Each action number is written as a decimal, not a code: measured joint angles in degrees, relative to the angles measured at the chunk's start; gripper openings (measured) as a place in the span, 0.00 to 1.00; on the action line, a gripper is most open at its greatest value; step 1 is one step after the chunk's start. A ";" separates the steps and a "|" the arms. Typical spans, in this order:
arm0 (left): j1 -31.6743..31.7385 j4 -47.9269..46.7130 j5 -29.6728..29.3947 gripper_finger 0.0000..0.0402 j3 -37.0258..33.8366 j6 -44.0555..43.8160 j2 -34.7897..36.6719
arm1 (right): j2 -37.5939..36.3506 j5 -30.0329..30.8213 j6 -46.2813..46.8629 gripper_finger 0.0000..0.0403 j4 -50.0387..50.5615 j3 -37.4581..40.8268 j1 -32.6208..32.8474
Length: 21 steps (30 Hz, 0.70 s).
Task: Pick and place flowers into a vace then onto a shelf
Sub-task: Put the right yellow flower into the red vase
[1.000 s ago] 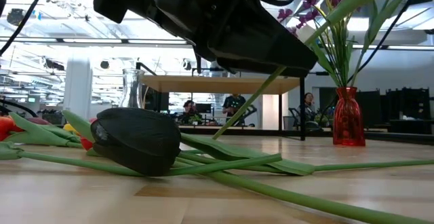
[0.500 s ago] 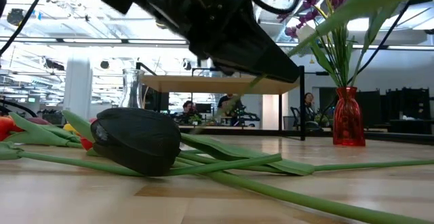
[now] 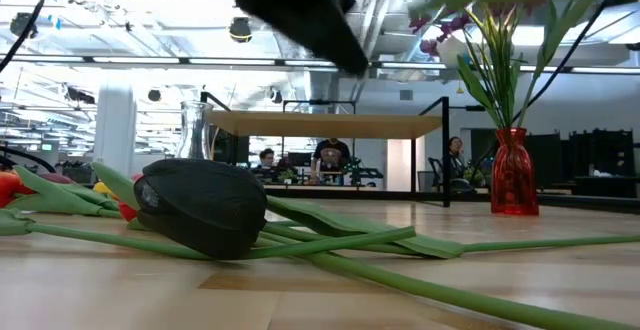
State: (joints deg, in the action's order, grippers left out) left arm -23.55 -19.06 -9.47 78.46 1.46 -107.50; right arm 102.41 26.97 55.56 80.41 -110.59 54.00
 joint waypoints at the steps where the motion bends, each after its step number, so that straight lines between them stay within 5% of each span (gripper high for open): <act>1: -0.57 -0.63 0.02 0.00 0.00 0.01 1.24 | 0.00 0.14 0.39 0.51 0.81 -0.48 0.82; 4: -2.07 -0.73 -0.63 0.00 0.02 0.32 5.07 | 0.00 3.31 0.79 0.50 2.29 -0.89 3.63; 12: -7.25 5.44 -7.58 0.00 -0.71 3.90 15.76 | 0.00 34.72 12.92 0.49 8.21 1.80 15.05; 17: -10.81 24.66 -6.35 0.00 -8.54 8.41 20.35 | 0.00 54.75 17.29 0.49 4.11 9.25 17.97; 21: -11.61 46.15 -0.74 0.00 -17.32 10.96 20.51 | 0.00 62.33 17.48 0.49 -2.49 15.36 15.82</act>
State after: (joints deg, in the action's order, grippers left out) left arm -35.15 27.09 -10.21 61.13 12.42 -86.99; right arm 102.41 89.30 73.04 77.91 -95.23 69.82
